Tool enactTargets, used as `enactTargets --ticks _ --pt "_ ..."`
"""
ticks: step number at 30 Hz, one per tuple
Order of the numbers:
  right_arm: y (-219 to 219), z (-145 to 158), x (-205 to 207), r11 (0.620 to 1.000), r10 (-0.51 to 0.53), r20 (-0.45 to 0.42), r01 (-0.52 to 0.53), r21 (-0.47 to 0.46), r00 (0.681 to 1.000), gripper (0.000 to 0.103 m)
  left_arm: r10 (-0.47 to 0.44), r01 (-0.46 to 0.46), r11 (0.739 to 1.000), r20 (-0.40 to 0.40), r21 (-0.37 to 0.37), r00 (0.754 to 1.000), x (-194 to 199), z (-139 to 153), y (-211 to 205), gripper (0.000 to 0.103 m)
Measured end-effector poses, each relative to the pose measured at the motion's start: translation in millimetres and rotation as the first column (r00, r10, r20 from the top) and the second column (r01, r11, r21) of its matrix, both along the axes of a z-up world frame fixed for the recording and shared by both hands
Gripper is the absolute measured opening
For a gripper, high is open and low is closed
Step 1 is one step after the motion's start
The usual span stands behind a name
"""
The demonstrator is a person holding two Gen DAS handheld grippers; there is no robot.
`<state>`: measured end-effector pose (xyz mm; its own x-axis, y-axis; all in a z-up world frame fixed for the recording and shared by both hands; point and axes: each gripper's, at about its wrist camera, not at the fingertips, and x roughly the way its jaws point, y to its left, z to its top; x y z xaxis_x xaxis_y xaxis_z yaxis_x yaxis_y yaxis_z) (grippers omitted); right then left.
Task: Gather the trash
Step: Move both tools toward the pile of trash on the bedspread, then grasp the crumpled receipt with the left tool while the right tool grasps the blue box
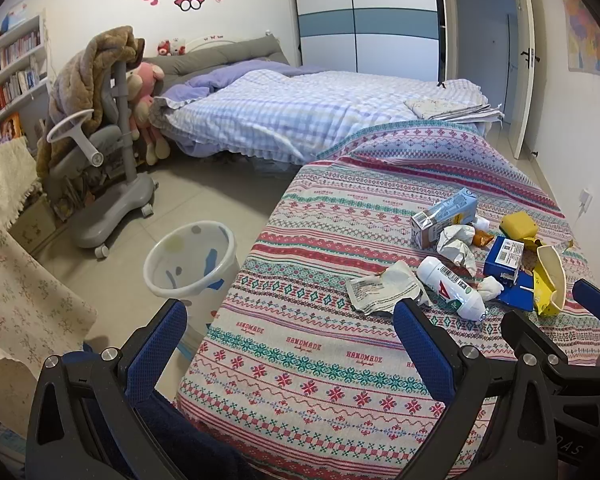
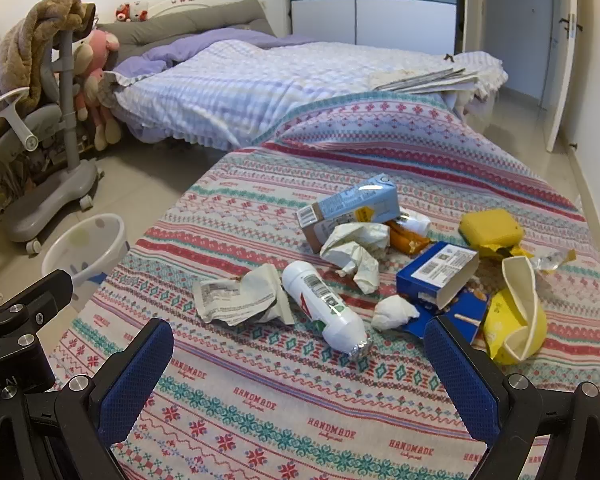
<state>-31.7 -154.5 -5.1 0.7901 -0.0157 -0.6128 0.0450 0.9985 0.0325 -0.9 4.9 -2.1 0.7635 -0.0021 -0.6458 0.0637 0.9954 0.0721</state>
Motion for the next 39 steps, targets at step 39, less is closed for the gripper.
enactTargets --ticks 39 --pt "-220 -35 97 0.921 -0.178 -0.340 0.277 0.272 0.924 0.103 -0.255 0.269 0.962 -0.497 -0.045 0.829 156 -101 -98 0.101"
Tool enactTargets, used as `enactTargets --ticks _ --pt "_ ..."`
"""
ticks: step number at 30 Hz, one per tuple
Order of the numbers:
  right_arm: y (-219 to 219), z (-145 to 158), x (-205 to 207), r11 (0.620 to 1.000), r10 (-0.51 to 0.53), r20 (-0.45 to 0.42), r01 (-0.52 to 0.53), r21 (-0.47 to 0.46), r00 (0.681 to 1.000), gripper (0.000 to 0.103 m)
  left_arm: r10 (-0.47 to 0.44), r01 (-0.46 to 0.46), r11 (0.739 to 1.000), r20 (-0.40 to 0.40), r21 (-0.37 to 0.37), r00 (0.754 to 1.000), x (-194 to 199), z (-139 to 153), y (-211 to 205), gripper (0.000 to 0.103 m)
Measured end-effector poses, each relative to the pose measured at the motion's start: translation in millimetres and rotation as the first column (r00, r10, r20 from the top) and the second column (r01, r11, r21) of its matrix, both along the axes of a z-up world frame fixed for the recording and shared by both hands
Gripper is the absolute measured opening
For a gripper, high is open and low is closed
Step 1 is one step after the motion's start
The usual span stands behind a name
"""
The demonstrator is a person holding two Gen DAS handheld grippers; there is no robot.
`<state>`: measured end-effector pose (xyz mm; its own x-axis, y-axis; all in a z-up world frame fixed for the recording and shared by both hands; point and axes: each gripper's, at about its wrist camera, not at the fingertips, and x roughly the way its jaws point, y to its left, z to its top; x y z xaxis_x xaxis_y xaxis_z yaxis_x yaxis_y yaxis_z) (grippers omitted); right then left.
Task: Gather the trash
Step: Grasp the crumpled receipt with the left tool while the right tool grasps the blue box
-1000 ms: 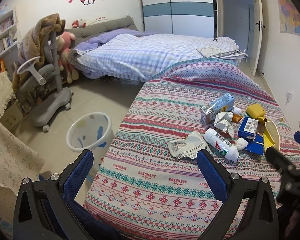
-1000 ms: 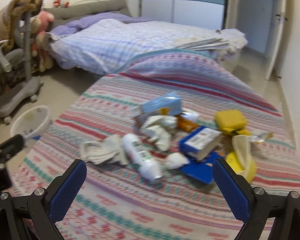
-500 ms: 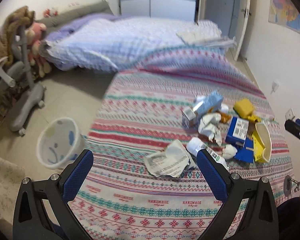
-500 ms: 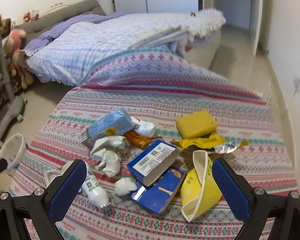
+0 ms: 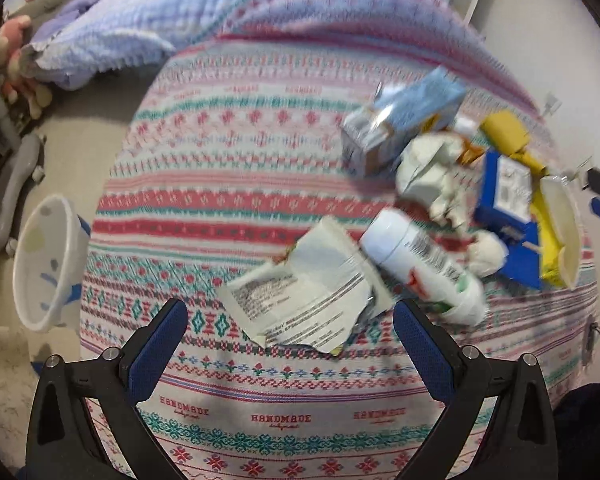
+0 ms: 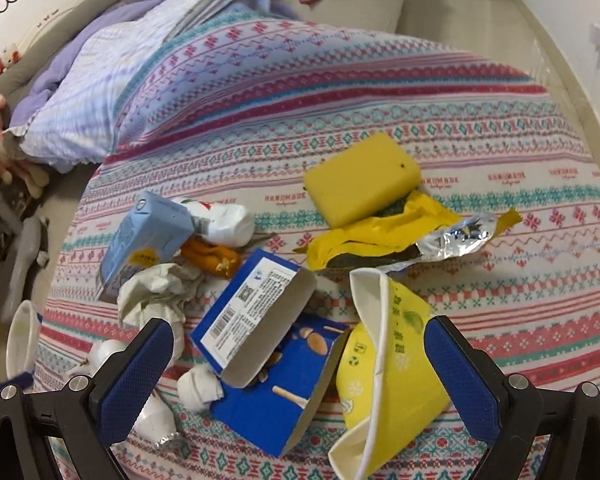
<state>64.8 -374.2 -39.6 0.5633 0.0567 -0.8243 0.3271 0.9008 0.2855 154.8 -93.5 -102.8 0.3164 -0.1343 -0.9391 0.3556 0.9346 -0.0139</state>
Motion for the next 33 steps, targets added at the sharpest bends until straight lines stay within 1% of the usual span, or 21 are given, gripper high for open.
enactTargets --ticks 1,4,6,7,8,9,12,13,14,15,16,17,18,20,22,25,28,31,33 --pt "0 0 -1 1.000 -0.005 -0.001 0.005 0.000 1.000 0.103 0.004 -0.004 1.000 -0.011 0.003 1.000 1 -4 -1 0.099" --pt "4 1 0 1.000 0.011 0.012 -0.011 0.007 1.000 0.103 0.008 -0.007 1.000 -0.034 0.021 0.999 6 -16 -4 0.098" --pt "7 1 3 1.000 0.021 0.016 -0.021 0.003 1.000 0.103 0.018 -0.016 0.999 -0.055 0.035 0.998 8 -27 -5 0.094" --pt "11 1 2 1.000 0.031 0.015 -0.031 0.001 0.999 0.103 0.013 -0.010 0.999 -0.075 0.031 0.997 8 -31 -6 0.091" --pt "13 0 4 0.999 0.039 0.016 -0.039 0.002 0.999 0.103 0.001 0.001 1.000 -0.103 0.021 0.995 7 -36 -8 0.090" --pt "15 0 5 0.999 0.047 0.017 -0.047 0.003 0.999 0.103 -0.002 0.004 1.000 -0.114 0.018 0.993 8 -40 -9 0.090" --pt "25 -1 8 0.997 0.073 0.016 -0.073 -0.002 0.997 0.103 0.000 0.001 1.000 -0.113 0.009 0.994 9 -42 -9 0.089" --pt "30 -3 9 0.996 0.087 0.012 -0.087 -0.007 0.996 0.103 0.003 -0.003 1.000 -0.110 -0.001 0.994 10 -41 -8 0.082" --pt "33 -4 10 0.995 0.099 0.009 -0.099 -0.006 0.995 0.103 0.011 -0.011 1.000 -0.098 -0.004 0.995 10 -39 -7 0.070" --pt "36 -5 11 0.994 0.111 0.008 -0.111 0.002 0.994 0.103 0.024 -0.024 1.000 -0.079 -0.003 0.997 11 -35 -2 0.062" --pt "38 -6 12 0.993 0.119 0.011 -0.119 0.019 0.993 0.103 0.032 -0.032 0.999 -0.067 -0.008 0.997 12 -32 0 0.041" --pt "39 -7 13 0.991 0.123 0.016 -0.124 0.041 0.992 0.103 0.036 -0.037 0.999 -0.067 -0.020 0.997 13 -29 3 0.027" --pt "40 -8 13 0.990 0.124 0.021 -0.125 0.059 0.992 0.103 0.047 -0.051 0.997 -0.073 -0.051 0.996 15 -27 7 0.023" --pt "38 -11 15 0.988 0.111 0.034 -0.114 0.107 0.993 0.103 0.066 -0.074 0.993 -0.091 -0.090 0.994 20 -22 15 0.014" --pt "35 -16 18 0.982 0.085 0.040 -0.091 0.167 0.996 0.103 0.075 -0.084 0.991 -0.090 -0.104 0.993 20 -19 20 0.010" --pt "38 -26 23 0.966 0.085 0.034 -0.090 0.244 0.996 0.103 0.086 -0.097 0.987 -0.090 -0.128 0.992 20 -14 25 0.007" --pt "46 -34 27 0.965 0.094 0.022 -0.096 0.245 0.995 0.103 0.106 -0.120 0.978 -0.090 -0.169 0.990 13 -2 32 0.002" --pt "49 -48 34 0.963 0.086 -0.024 -0.077 0.260 0.996 0.102 0.122 -0.137 0.966 -0.082 -0.217 0.989 4 16 48 0.001" --pt "49 -53 36 0.971 0.072 -0.052 -0.058 0.234 0.996 0.101 0.134 -0.151 0.957 -0.081 -0.249 0.988 -3 31 58 0.001"
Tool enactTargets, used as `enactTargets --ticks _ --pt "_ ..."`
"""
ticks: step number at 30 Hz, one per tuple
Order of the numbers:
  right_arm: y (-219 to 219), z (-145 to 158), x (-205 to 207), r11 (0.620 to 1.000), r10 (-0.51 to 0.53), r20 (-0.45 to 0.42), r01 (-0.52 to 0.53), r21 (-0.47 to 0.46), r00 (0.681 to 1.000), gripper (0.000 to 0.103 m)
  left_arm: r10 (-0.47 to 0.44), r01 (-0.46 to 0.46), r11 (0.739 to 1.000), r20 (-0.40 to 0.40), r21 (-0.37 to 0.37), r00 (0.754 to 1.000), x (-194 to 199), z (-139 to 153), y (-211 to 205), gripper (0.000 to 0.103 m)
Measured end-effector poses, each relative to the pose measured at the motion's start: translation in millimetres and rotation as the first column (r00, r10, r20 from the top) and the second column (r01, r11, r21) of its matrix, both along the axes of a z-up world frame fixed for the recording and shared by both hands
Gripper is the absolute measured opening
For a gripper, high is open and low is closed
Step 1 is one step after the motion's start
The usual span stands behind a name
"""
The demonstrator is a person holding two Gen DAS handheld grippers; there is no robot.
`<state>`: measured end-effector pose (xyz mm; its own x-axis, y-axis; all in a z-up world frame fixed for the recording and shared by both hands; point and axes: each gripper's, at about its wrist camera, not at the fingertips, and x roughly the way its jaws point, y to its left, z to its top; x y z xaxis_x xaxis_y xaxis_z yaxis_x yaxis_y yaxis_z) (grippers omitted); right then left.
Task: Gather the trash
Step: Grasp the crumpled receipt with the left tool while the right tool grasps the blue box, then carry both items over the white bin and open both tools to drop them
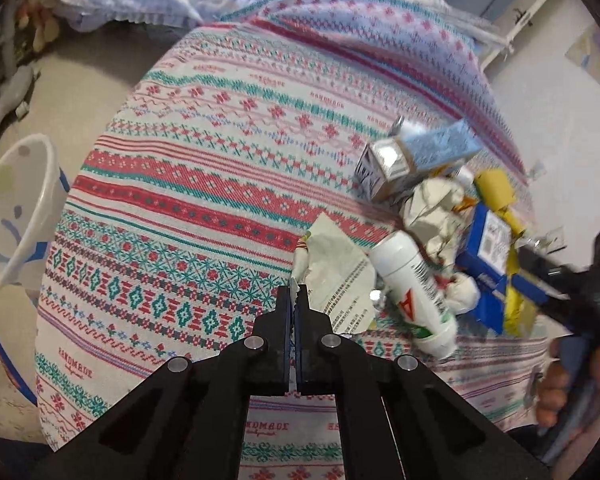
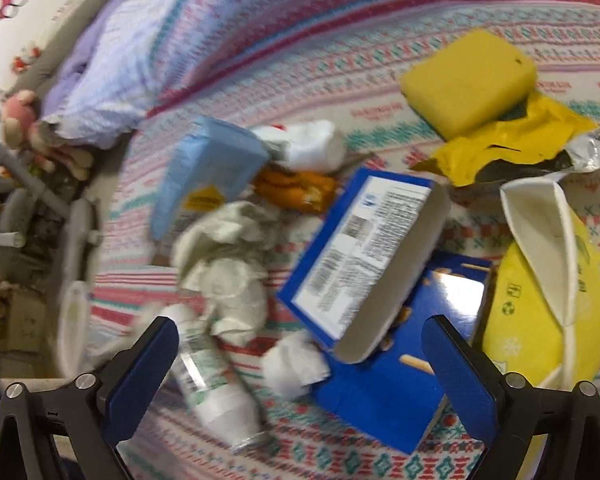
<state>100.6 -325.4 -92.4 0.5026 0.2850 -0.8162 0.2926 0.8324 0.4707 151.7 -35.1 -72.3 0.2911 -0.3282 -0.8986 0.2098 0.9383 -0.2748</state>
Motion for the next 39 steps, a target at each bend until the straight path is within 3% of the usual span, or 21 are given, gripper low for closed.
enactTargets --ticks 4,10,13,14,15,18,21,32,36,37,39 --pt "6 -3 11 0.996 -0.018 -0.020 0.016 -0.089 1.000 0.101 0.028 -0.027 0.998 0.015 -0.048 0.999 1 16 23 0.000" --pt "11 -9 33 0.983 -0.026 -0.035 0.019 -0.182 0.999 0.096 0.060 -0.058 0.997 0.036 -0.044 0.998 8 17 30 0.000" --pt "17 -16 34 0.975 -0.018 -0.074 0.001 -0.221 0.997 0.061 0.080 -0.078 0.996 0.038 -0.039 0.996 14 11 36 0.000" --pt "19 -17 34 0.974 -0.001 -0.071 -0.015 -0.226 0.997 0.043 0.088 -0.086 0.995 0.035 -0.042 0.996 14 9 39 0.000" --pt "21 -14 33 0.977 0.011 -0.055 -0.023 -0.212 0.998 0.033 0.090 -0.089 0.995 0.030 -0.045 0.995 14 8 42 0.000" --pt "20 2 28 0.982 0.012 0.004 -0.011 -0.186 1.000 0.011 0.096 -0.094 0.994 0.021 -0.061 0.995 16 6 47 0.000" --pt "20 13 20 0.988 0.010 0.047 -0.002 -0.155 0.999 0.003 0.099 -0.097 0.992 0.027 -0.075 0.995 17 8 49 0.000" --pt "38 44 -3 0.985 0.028 0.185 0.005 -0.173 0.982 0.001 0.127 -0.121 0.982 0.035 -0.142 0.991 17 18 75 0.000" --pt "39 38 4 0.982 0.021 0.169 0.011 -0.186 0.985 0.004 0.139 -0.132 0.980 0.037 -0.150 0.990 17 19 88 0.000" --pt "33 33 8 0.985 -0.011 0.156 0.038 -0.168 0.988 0.011 0.140 -0.133 0.979 0.034 -0.153 0.990 17 18 90 0.000" --pt "26 27 10 0.979 -0.062 0.143 0.088 -0.183 0.988 0.066 0.142 -0.135 0.979 0.034 -0.155 0.989 17 17 94 0.000"
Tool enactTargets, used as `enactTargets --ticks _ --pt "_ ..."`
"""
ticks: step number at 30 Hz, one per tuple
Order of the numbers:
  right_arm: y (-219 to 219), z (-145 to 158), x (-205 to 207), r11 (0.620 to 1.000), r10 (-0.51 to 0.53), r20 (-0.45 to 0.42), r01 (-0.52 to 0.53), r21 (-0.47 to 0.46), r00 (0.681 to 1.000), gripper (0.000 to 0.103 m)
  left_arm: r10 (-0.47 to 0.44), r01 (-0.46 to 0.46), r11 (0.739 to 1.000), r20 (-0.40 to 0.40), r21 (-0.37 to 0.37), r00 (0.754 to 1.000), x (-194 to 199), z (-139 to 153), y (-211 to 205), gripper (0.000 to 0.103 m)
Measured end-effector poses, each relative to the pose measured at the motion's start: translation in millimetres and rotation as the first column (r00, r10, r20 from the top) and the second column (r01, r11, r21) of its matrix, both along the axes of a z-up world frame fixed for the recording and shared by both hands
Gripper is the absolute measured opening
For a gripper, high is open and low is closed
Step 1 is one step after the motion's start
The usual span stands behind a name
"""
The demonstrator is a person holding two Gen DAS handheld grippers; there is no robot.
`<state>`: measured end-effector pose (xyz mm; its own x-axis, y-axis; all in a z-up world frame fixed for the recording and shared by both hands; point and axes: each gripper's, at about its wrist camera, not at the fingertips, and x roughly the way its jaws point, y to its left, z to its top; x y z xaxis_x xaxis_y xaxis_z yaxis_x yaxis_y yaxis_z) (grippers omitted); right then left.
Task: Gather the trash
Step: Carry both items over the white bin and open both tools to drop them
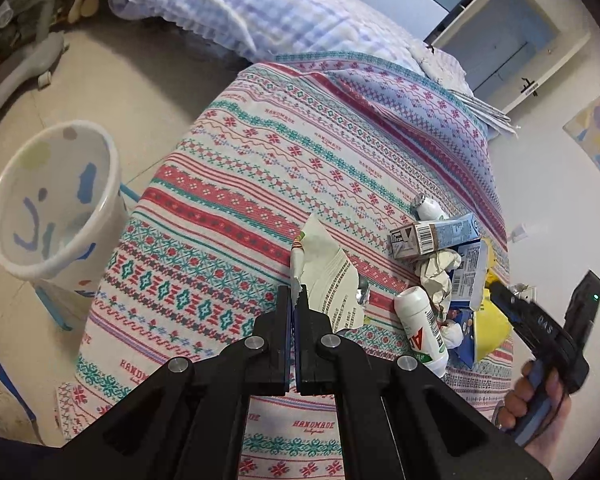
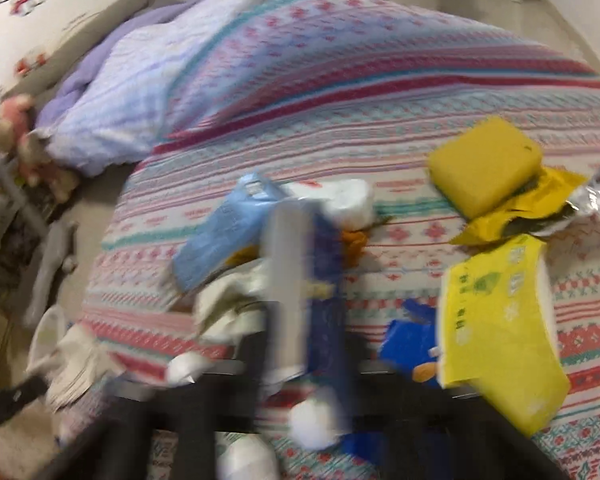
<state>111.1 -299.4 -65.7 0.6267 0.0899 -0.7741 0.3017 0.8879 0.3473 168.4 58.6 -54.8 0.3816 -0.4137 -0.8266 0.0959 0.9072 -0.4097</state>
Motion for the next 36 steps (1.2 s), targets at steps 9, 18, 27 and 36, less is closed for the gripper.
enactTargets --ticks 9,18,27,36 --pt "26 -25 21 0.988 0.087 -0.081 -0.096 -0.119 0.993 0.017 0.044 -0.044 0.999 0.014 -0.021 0.999 1 1 29 0.000" --pt "59 49 -16 0.976 0.098 0.141 -0.067 -0.208 0.985 0.018 0.144 -0.141 0.983 0.017 -0.114 0.990 3 13 95 0.000" --pt "154 37 -7 0.958 0.286 0.170 -0.288 -0.012 0.943 0.019 0.449 -0.452 0.877 -0.057 -0.160 0.892 17 4 218 0.000" --pt "287 -3 48 0.871 0.474 0.124 -0.485 0.080 0.871 0.020 0.528 -0.557 0.820 -0.198 -0.132 0.826 45 -35 249 0.000"
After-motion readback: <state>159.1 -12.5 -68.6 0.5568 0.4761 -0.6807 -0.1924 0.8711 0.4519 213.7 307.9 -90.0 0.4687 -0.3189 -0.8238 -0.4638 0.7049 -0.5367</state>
